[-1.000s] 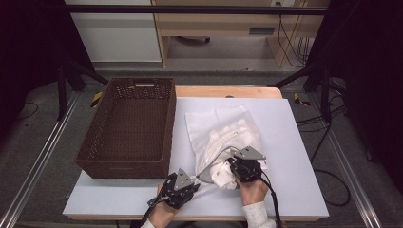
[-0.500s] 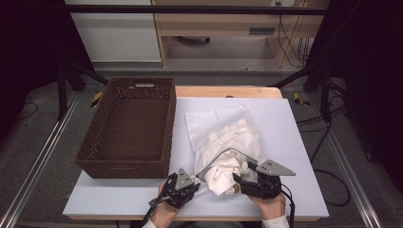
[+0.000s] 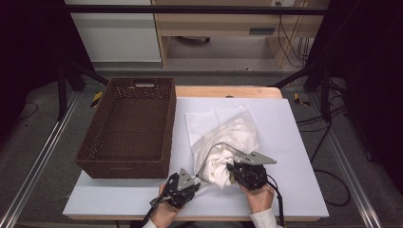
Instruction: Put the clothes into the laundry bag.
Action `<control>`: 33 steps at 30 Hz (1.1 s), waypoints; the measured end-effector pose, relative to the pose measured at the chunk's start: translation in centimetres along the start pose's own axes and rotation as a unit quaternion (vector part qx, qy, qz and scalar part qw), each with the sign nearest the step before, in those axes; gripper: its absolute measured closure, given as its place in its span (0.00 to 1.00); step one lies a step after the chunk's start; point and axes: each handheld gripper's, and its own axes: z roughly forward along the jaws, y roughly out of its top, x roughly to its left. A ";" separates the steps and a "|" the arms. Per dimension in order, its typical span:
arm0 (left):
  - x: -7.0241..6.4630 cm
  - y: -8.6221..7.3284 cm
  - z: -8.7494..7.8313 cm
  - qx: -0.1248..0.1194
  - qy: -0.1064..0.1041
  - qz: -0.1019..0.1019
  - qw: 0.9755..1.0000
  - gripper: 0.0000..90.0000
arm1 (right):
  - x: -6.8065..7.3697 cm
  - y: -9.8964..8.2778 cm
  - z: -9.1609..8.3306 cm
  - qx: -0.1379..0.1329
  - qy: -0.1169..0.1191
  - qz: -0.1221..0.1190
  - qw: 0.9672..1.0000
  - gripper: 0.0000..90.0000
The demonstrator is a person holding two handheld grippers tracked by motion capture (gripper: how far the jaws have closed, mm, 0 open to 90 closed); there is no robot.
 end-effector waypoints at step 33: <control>0.4 -0.2 -0.2 0.002 -0.004 -0.004 1.000 0.96 | -6.3 -3.6 -5.5 0.002 -0.065 0.039 0.997 0.97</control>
